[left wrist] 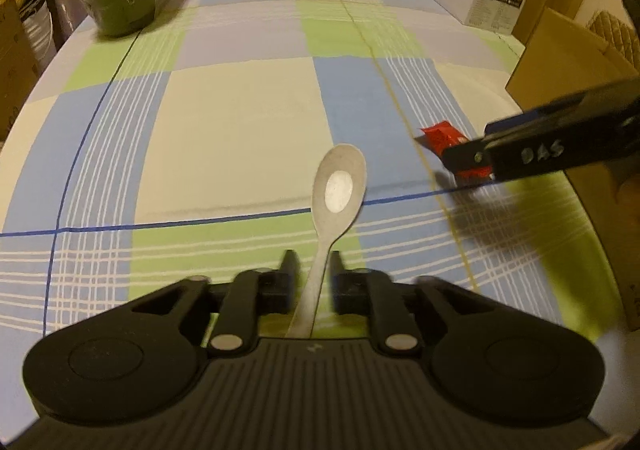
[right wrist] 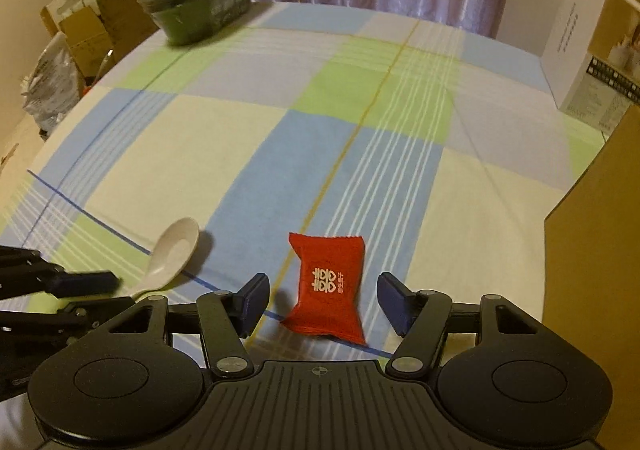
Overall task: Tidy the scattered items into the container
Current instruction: 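Grasp the white spoon handle with the left tool while the right tool grasps the red packet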
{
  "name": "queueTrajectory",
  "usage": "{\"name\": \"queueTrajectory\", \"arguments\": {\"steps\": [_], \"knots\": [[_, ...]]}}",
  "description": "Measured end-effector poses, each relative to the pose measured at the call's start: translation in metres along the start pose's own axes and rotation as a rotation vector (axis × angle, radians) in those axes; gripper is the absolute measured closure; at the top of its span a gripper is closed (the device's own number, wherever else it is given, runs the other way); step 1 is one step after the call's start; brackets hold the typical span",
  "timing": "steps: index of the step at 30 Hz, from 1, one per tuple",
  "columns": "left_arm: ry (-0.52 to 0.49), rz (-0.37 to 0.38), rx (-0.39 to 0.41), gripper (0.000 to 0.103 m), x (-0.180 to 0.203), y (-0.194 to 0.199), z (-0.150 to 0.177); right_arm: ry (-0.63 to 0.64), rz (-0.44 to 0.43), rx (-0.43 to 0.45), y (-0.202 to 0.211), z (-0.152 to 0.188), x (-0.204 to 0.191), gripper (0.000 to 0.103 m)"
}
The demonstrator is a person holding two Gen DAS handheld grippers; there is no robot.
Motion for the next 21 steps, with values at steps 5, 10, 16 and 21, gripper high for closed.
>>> {"name": "queueTrajectory", "arguments": {"steps": [5,10,16,21], "knots": [[-0.011,0.003,0.008,0.081,-0.001,-0.003,-0.003,-0.049,0.0,0.015,-0.005,0.005,0.005,0.048],[-0.046,0.036,0.027,0.078,0.011,-0.01,-0.013,-0.08,0.029,0.037,0.004,0.011,0.01,0.07],[-0.116,0.031,0.034,0.077,0.026,-0.025,-0.019,-0.151,0.05,0.064,0.034,0.036,0.008,0.07],[-0.153,0.013,0.05,0.075,0.029,-0.034,-0.025,-0.145,0.05,0.073,0.041,0.04,0.003,0.07]]}}
Point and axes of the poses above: each gripper's, at about its wrist camera, not at the fingertips, and y roughly against the way its jaws point, x to its right, z to its underside, the point moved 6 cm from there along -y, roughly the way its jaws point, and after that the axes turned 11 degrees about x, right-handed, at the moved point
